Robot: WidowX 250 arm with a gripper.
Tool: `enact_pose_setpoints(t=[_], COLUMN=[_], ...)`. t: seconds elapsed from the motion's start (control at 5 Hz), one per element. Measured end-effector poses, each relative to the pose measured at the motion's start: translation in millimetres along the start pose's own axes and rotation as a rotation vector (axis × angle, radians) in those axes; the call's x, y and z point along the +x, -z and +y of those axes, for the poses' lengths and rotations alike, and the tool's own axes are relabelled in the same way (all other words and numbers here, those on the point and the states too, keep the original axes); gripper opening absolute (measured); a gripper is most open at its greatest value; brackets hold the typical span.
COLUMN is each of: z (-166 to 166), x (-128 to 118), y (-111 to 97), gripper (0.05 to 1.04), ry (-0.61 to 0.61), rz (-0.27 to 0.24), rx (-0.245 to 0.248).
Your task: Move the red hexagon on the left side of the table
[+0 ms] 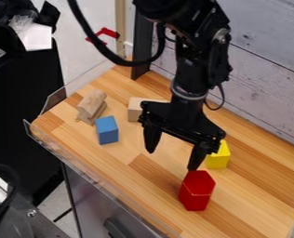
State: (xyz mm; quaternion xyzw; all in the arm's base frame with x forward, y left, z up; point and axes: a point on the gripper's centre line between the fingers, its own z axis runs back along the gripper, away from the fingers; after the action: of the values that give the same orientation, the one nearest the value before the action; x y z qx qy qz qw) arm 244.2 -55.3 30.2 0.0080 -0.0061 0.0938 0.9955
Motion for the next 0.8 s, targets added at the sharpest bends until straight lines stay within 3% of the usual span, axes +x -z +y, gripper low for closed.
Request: enact_pose_setpoints(t=[0.8], z=[-32], x=[-9], y=[1], gripper=[1.0], ry=[0.079], rz=[-0.012], rx=[0.006])
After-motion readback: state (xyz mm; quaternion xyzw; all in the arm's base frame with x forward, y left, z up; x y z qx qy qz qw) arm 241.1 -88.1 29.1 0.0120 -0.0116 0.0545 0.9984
